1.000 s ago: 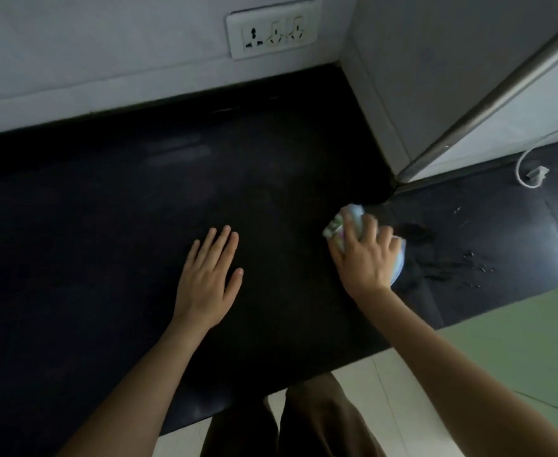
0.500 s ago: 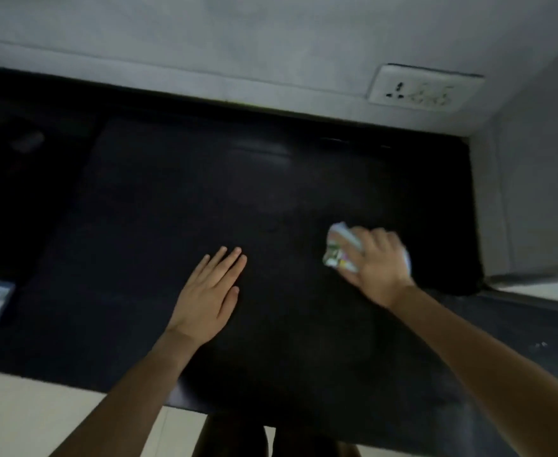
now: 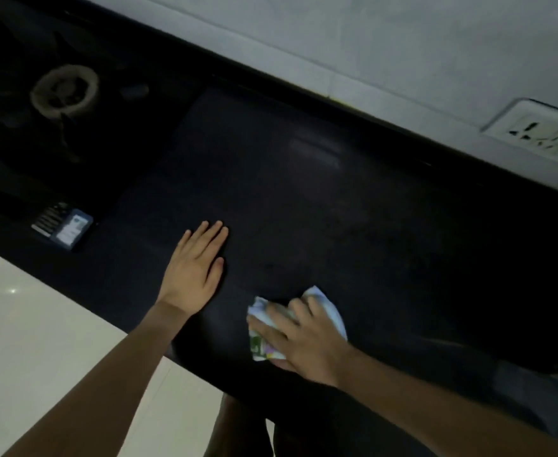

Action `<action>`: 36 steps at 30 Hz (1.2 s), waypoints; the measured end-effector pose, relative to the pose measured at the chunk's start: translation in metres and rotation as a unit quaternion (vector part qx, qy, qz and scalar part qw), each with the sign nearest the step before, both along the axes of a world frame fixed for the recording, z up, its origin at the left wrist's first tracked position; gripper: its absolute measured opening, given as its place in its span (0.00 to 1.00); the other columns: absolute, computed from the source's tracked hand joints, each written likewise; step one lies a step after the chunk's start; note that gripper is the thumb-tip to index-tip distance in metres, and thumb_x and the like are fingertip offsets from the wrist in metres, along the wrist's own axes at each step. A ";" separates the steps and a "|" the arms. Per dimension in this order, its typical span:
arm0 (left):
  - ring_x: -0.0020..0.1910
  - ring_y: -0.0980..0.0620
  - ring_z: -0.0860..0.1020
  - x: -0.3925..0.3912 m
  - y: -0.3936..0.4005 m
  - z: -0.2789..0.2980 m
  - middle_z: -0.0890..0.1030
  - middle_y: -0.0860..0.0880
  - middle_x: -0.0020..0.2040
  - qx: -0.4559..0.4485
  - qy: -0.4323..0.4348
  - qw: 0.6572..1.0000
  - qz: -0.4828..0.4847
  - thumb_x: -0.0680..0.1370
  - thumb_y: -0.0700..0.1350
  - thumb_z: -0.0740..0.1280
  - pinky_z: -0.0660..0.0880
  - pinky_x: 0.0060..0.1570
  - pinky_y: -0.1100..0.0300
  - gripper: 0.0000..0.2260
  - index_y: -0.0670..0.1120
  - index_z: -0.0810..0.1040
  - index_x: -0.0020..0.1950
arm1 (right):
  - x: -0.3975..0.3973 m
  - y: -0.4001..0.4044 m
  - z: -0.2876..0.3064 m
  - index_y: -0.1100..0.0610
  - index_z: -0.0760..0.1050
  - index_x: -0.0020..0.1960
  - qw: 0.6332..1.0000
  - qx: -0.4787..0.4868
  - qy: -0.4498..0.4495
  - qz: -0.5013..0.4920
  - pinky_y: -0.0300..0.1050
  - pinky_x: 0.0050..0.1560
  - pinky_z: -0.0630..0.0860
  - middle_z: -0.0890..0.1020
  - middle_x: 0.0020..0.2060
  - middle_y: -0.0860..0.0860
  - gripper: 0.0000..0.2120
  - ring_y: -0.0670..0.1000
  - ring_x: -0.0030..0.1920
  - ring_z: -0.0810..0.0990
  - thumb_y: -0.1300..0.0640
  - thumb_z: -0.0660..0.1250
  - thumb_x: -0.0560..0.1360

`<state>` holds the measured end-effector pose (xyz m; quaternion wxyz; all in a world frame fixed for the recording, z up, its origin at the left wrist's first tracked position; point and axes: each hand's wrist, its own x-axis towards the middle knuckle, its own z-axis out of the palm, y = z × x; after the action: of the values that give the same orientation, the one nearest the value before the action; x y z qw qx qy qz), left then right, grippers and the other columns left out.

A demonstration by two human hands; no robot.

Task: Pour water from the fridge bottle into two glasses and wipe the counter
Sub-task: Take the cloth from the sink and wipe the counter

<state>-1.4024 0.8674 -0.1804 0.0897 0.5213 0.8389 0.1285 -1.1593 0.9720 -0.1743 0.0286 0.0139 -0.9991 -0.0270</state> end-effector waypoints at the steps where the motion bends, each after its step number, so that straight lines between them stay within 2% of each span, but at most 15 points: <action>1: 0.74 0.47 0.61 -0.001 0.000 0.000 0.68 0.46 0.73 0.004 -0.001 1.000 0.000 0.80 0.49 0.52 0.51 0.75 0.52 0.23 0.44 0.66 0.74 | -0.003 0.016 -0.001 0.48 0.63 0.75 1.000 -0.007 0.008 0.030 0.54 0.50 0.70 0.73 0.65 0.49 0.30 0.56 0.47 0.72 0.39 0.55 0.76; 3: 0.74 0.48 0.62 0.000 0.001 -0.001 0.68 0.47 0.73 0.013 -0.004 1.000 0.006 0.80 0.48 0.53 0.52 0.75 0.52 0.22 0.44 0.67 0.73 | -0.019 0.058 -0.004 0.47 0.67 0.72 1.000 -0.012 0.017 -0.007 0.54 0.48 0.70 0.73 0.60 0.46 0.28 0.56 0.45 0.73 0.38 0.59 0.74; 6: 0.74 0.49 0.62 -0.003 0.001 -0.004 0.68 0.48 0.73 0.023 -0.003 1.000 0.005 0.80 0.48 0.53 0.53 0.75 0.52 0.22 0.44 0.68 0.73 | -0.048 0.132 -0.004 0.50 0.68 0.69 0.974 0.012 0.025 -0.227 0.56 0.44 0.73 0.76 0.50 0.53 0.27 0.60 0.42 0.75 0.41 0.65 0.74; 8: 0.74 0.50 0.61 -0.004 0.000 -0.004 0.68 0.48 0.73 0.025 -0.004 1.000 0.004 0.80 0.48 0.54 0.53 0.75 0.52 0.22 0.45 0.68 0.73 | -0.066 0.167 0.002 0.54 0.66 0.72 0.940 0.021 -0.004 -0.342 0.57 0.47 0.72 0.75 0.55 0.60 0.28 0.64 0.46 0.73 0.43 0.63 0.77; 11: 0.74 0.50 0.61 -0.004 0.000 -0.004 0.68 0.49 0.73 0.026 -0.011 1.000 0.007 0.80 0.47 0.54 0.53 0.75 0.52 0.22 0.45 0.68 0.73 | -0.097 0.154 0.002 0.53 0.63 0.75 0.893 0.020 -0.027 -0.449 0.56 0.51 0.69 0.72 0.61 0.60 0.27 0.64 0.51 0.72 0.41 0.51 0.80; 12: 0.74 0.50 0.61 -0.005 0.000 -0.004 0.68 0.49 0.73 0.024 -0.013 1.000 0.008 0.79 0.47 0.54 0.52 0.75 0.52 0.22 0.45 0.68 0.73 | -0.103 0.130 0.001 0.54 0.66 0.73 0.894 0.024 -0.001 -0.447 0.55 0.49 0.70 0.74 0.59 0.60 0.28 0.63 0.48 0.73 0.42 0.50 0.79; 14: 0.74 0.50 0.61 -0.006 -0.001 -0.004 0.68 0.49 0.73 0.020 -0.014 1.000 0.006 0.79 0.45 0.54 0.52 0.75 0.52 0.22 0.45 0.68 0.73 | -0.101 0.058 0.001 0.56 0.68 0.71 0.930 -0.010 0.028 -0.365 0.54 0.46 0.71 0.77 0.52 0.57 0.29 0.60 0.43 0.74 0.42 0.54 0.75; 17: 0.74 0.50 0.61 -0.008 -0.003 -0.003 0.68 0.49 0.73 0.023 -0.027 0.999 0.001 0.78 0.44 0.53 0.52 0.75 0.52 0.23 0.45 0.67 0.73 | -0.058 -0.045 0.002 0.54 0.66 0.74 0.991 -0.049 0.014 -0.126 0.56 0.50 0.70 0.75 0.56 0.53 0.29 0.58 0.43 0.75 0.41 0.57 0.77; 19: 0.74 0.50 0.61 -0.008 -0.004 -0.003 0.68 0.49 0.73 0.025 -0.031 0.999 0.001 0.77 0.44 0.53 0.52 0.75 0.53 0.23 0.46 0.68 0.73 | -0.041 -0.052 0.002 0.52 0.68 0.73 0.998 -0.053 0.023 0.006 0.54 0.49 0.69 0.75 0.59 0.52 0.28 0.57 0.43 0.73 0.41 0.57 0.78; 20: 0.74 0.50 0.61 -0.008 -0.003 -0.003 0.68 0.49 0.73 0.026 -0.029 0.999 0.001 0.77 0.44 0.53 0.51 0.75 0.53 0.24 0.46 0.68 0.73 | -0.044 -0.036 -0.001 0.51 0.69 0.73 0.998 -0.052 0.024 0.034 0.53 0.48 0.69 0.76 0.58 0.51 0.28 0.56 0.43 0.72 0.40 0.57 0.76; 22: 0.74 0.50 0.61 -0.008 -0.002 -0.004 0.68 0.49 0.73 0.027 -0.024 0.999 0.001 0.77 0.44 0.53 0.51 0.75 0.54 0.24 0.46 0.68 0.73 | -0.063 0.011 -0.007 0.50 0.70 0.71 0.999 -0.040 0.021 -0.008 0.53 0.47 0.70 0.74 0.53 0.49 0.28 0.56 0.41 0.72 0.39 0.61 0.74; 24: 0.74 0.51 0.61 -0.008 -0.002 -0.004 0.68 0.50 0.73 0.029 -0.026 0.999 0.005 0.77 0.44 0.53 0.51 0.75 0.53 0.23 0.46 0.68 0.73 | -0.085 0.062 -0.007 0.50 0.69 0.71 0.992 -0.008 0.030 -0.122 0.53 0.44 0.71 0.74 0.53 0.51 0.29 0.58 0.40 0.73 0.40 0.64 0.73; 28: 0.74 0.51 0.61 -0.007 -0.003 -0.004 0.68 0.50 0.73 0.032 -0.026 0.999 0.010 0.78 0.44 0.53 0.52 0.75 0.53 0.23 0.47 0.68 0.73 | -0.123 0.130 0.002 0.54 0.64 0.74 0.953 0.020 -0.047 -0.299 0.58 0.50 0.72 0.73 0.59 0.60 0.28 0.64 0.48 0.72 0.41 0.55 0.78; 32: 0.74 0.51 0.62 -0.006 -0.001 0.000 0.69 0.50 0.73 0.025 -0.025 0.999 0.009 0.78 0.44 0.53 0.52 0.75 0.53 0.23 0.46 0.68 0.73 | -0.134 0.110 0.000 0.52 0.61 0.76 0.908 0.019 -0.051 -0.415 0.58 0.52 0.71 0.72 0.60 0.60 0.28 0.64 0.50 0.72 0.40 0.50 0.80; 36: 0.75 0.49 0.61 -0.006 -0.002 0.000 0.68 0.49 0.73 0.006 -0.022 1.000 -0.014 0.77 0.45 0.53 0.54 0.75 0.50 0.24 0.44 0.67 0.73 | -0.097 0.024 -0.002 0.52 0.63 0.75 0.913 0.003 -0.032 -0.408 0.58 0.50 0.69 0.69 0.58 0.59 0.29 0.63 0.48 0.72 0.41 0.51 0.77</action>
<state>-1.4080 0.8652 -0.1803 0.1069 0.5302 0.8287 0.1438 -1.2564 0.9962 -0.1766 -0.0174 -0.3936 -0.9183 -0.0389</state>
